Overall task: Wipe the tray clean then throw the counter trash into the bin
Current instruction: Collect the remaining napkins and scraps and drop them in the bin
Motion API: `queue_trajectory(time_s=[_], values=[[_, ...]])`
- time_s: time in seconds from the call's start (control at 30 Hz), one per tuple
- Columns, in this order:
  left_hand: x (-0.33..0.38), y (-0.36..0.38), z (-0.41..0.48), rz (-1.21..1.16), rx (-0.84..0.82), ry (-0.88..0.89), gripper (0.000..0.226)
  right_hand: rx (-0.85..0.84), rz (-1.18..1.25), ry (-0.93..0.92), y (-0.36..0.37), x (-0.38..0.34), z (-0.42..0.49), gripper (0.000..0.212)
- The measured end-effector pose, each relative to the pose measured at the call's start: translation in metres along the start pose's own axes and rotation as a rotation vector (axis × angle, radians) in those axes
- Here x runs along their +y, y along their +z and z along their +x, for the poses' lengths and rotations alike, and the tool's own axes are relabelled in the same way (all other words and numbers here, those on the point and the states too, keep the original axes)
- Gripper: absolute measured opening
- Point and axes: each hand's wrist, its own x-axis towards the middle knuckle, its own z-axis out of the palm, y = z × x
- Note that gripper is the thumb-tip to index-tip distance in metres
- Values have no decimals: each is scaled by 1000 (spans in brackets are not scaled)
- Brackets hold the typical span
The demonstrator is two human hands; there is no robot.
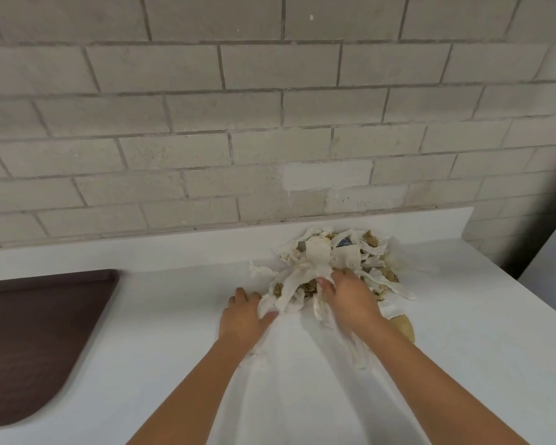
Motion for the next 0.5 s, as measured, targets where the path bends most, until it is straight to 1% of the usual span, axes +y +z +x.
queue_trajectory(time_s=[0.07, 0.13, 0.2, 0.3, 0.33, 0.37, 0.43, 0.5], values=[[-2, 6, 1, -74, 120, 75, 43, 42, 191, 40, -17, -4, -2, 38], [-3, 9, 0, -126, 155, 91, 34, 92, 381, 70, -35, -9, -9, 34], [-5, 8, -1, -198, 159, 102, 33, 185, 561, 84, -50, -12, -17, 40], [-5, 4, -4, -293, 170, 117, 42, 328, 878, 103, -61, -11, -31, 42], [-4, 2, -5, -330, 193, 114, 41, 368, 945, 106, -60, -8, -35, 44], [-2, -2, -7, -384, 222, 108, 38, 403, 970, 98, -58, -3, -39, 43], [4, -16, -11, -521, 293, 63, 37, 427, 923, 82, -48, 8, -47, 33], [11, -32, -14, -640, 365, 22, 40, 365, 774, 105, -29, 20, -53, 22]])
